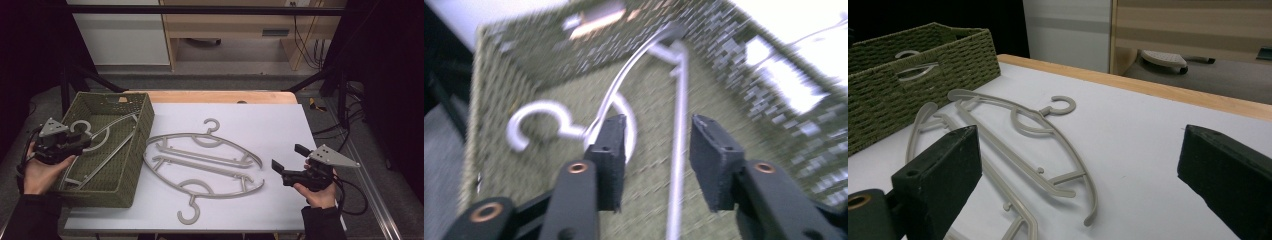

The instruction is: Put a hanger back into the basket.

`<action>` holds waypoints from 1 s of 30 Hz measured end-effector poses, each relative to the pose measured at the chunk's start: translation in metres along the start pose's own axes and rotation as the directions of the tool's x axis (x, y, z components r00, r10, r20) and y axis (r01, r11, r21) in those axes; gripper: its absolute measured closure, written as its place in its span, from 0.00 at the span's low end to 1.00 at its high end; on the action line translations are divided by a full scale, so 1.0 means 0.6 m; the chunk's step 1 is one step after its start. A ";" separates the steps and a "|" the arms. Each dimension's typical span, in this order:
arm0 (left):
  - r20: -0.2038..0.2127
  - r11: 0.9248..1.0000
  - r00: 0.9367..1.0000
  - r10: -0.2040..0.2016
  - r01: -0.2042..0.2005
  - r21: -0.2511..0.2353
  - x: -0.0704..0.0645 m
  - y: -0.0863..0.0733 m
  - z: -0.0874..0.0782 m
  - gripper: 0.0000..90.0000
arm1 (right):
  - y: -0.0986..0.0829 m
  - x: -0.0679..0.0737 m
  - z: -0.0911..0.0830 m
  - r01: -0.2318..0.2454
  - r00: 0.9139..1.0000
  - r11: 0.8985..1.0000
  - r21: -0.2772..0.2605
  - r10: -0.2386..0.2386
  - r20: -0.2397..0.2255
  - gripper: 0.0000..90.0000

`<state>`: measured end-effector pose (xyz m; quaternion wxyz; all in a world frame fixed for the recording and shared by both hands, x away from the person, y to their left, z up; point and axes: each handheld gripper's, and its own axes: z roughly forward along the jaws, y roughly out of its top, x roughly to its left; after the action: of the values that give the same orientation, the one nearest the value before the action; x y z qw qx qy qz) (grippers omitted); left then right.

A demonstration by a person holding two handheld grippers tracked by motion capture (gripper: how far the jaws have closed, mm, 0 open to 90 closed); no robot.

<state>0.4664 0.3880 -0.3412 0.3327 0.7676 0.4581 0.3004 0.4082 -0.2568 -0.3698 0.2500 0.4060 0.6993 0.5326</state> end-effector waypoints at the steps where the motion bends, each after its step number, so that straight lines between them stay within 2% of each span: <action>1: 0.020 1.000 1.000 -0.001 0.002 -0.025 -0.007 0.003 -0.002 0.59 | 0.000 0.000 0.000 -0.001 1.000 1.000 -0.001 0.001 -0.001 0.05; 2: 0.043 0.999 0.999 0.002 0.000 -0.048 -0.018 0.006 -0.005 0.56 | 0.000 0.000 0.001 -0.001 1.000 1.000 -0.001 0.001 0.000 0.04; 7: 0.089 0.995 0.996 0.032 -0.023 -0.097 -0.052 0.015 -0.010 0.46 | 0.000 0.002 0.002 0.003 1.000 1.000 0.001 -0.003 -0.006 0.05; 9: 0.129 0.989 0.992 0.013 0.006 -0.146 -0.067 0.016 -0.012 0.42 | 0.001 0.004 0.002 0.005 1.000 1.000 0.003 -0.005 -0.006 0.05; 12: 0.179 0.980 0.984 0.016 0.021 -0.200 -0.094 0.017 -0.014 0.33 | 0.001 0.006 0.003 0.005 1.000 1.000 0.002 -0.005 -0.009 0.05; 15: 0.218 0.974 0.976 0.012 0.038 -0.225 -0.116 0.016 -0.013 0.26 | 0.001 0.006 0.006 0.010 1.000 1.000 0.008 -0.010 -0.010 0.05; 17: 0.226 0.972 0.974 0.019 0.035 -0.231 -0.128 0.015 -0.013 0.21 | 0.000 0.007 0.007 0.011 1.000 1.000 0.013 -0.011 -0.012 0.05; 19: 0.252 0.966 0.968 0.009 0.057 -0.254 -0.145 0.012 -0.013 0.19 | 0.000 0.009 0.009 0.011 1.000 1.000 0.015 -0.011 -0.015 0.05; 21: 0.264 0.962 0.964 0.014 0.059 -0.266 -0.156 0.008 -0.011 0.18 | 0.000 0.010 0.010 0.012 1.000 1.000 0.013 -0.012 -0.016 0.05; 22: 0.268 0.963 0.963 0.018 0.055 -0.263 -0.160 0.007 -0.011 0.18 | 0.000 0.011 0.011 0.011 1.000 1.000 0.014 -0.011 -0.019 0.05; 24: 0.270 0.959 0.962 0.027 0.051 -0.279 -0.170 0.004 -0.012 0.17 | 0.000 0.014 0.014 0.013 1.000 1.000 0.021 -0.013 -0.026 0.05; 25: 0.280 0.957 0.960 0.027 0.057 -0.286 -0.175 0.002 -0.012 0.17 | 0.000 0.015 0.016 0.019 0.999 1.000 0.023 -0.018 -0.029 0.05; 26: 0.284 0.957 0.958 0.030 0.054 -0.284 -0.180 0.001 -0.011 0.17 | -0.001 0.017 0.018 0.018 0.999 0.999 0.029 -0.018 -0.029 0.05; 27: 0.279 0.957 0.960 0.034 0.049 -0.285 -0.186 0.000 -0.010 0.16 | -0.001 0.019 0.021 0.027 0.999 0.999 0.035 -0.025 -0.038 0.05; 30: 0.302 0.958 0.952 0.044 0.045 -0.282 -0.202 -0.003 -0.003 0.15 | -0.002 0.027 0.029 0.041 0.998 0.998 0.051 -0.038 -0.058 0.05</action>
<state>0.4157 0.2793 -0.3605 0.5069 0.7485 0.3531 0.2411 0.4127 -0.2343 -0.3750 0.2300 0.3832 0.7276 0.5205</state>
